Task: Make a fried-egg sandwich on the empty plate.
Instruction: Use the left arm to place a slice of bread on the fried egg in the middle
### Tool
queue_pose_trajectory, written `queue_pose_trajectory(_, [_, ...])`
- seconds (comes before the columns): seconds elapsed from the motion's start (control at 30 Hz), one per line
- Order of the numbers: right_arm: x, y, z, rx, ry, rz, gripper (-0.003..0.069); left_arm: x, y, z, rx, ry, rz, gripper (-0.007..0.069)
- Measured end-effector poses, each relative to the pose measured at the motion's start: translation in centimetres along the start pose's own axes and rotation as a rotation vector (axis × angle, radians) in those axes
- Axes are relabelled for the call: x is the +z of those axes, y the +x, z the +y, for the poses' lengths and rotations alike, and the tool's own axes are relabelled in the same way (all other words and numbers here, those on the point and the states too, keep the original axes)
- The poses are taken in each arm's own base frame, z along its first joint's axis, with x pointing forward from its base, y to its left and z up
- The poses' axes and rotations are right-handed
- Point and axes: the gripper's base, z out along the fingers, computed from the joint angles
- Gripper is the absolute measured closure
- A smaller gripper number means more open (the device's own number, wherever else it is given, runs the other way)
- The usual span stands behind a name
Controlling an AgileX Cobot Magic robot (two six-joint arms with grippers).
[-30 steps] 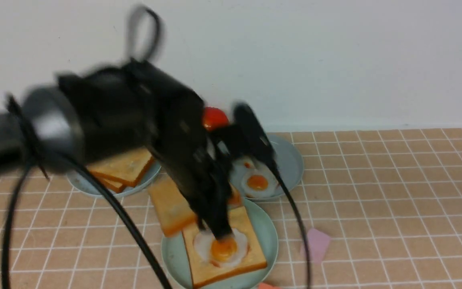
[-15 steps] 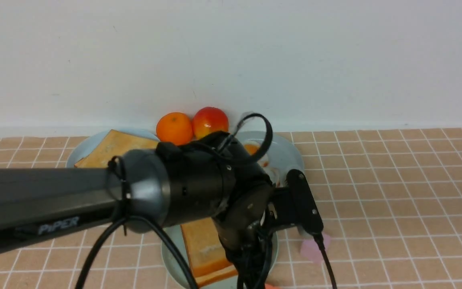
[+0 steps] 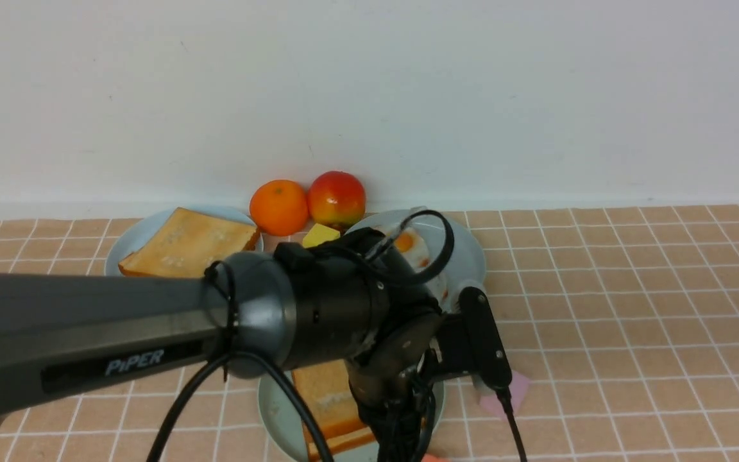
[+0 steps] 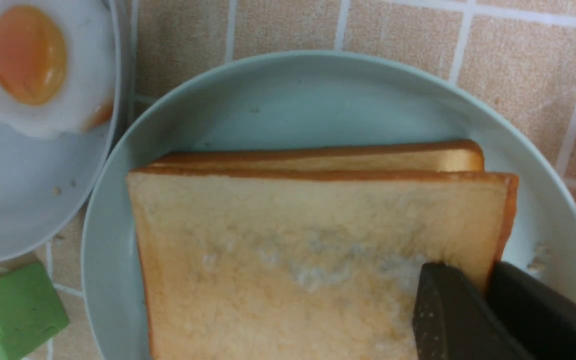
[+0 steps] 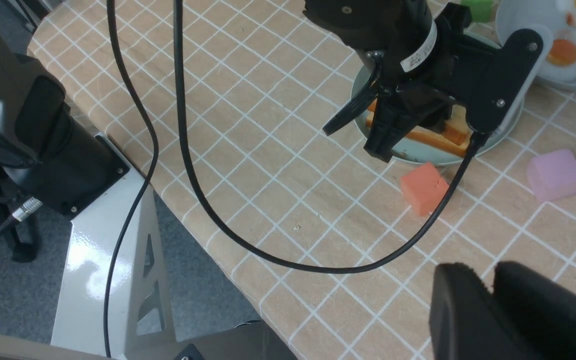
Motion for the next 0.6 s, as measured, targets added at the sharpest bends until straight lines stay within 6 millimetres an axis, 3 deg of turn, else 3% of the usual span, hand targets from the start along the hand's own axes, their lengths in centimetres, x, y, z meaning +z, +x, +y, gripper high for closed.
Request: queue_pose_trajectory(0.6, [0.0, -0.02, 0.07, 0.003, -0.008, -0.002, 0.0533, -0.21, -0.23, -0.11, -0.052, 0.028, -0.007, 0.0337])
